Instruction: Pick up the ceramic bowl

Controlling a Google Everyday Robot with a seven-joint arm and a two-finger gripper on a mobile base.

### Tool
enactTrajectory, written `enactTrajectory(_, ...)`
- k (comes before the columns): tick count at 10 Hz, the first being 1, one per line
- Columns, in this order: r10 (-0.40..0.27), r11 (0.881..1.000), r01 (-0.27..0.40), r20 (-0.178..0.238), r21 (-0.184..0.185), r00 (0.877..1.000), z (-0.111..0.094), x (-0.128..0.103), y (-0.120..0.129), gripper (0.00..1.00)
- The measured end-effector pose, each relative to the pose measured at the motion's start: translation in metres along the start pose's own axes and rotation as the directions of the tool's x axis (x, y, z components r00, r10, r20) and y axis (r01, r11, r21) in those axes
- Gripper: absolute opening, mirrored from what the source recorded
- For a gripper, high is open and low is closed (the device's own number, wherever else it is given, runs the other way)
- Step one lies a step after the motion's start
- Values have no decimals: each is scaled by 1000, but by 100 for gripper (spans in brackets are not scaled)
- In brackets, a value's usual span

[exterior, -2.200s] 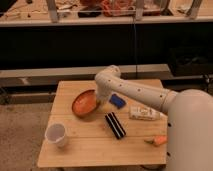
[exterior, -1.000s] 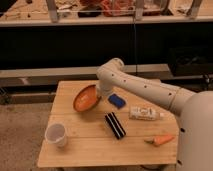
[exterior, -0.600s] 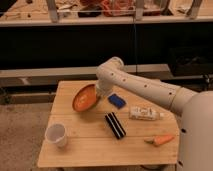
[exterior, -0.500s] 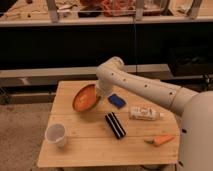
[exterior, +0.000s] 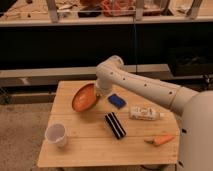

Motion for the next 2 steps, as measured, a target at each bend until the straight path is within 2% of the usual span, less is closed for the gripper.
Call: enactTrajectory(2, -7, 1000, 7, -1, 2, 1000, -2, 1, 0, 0)
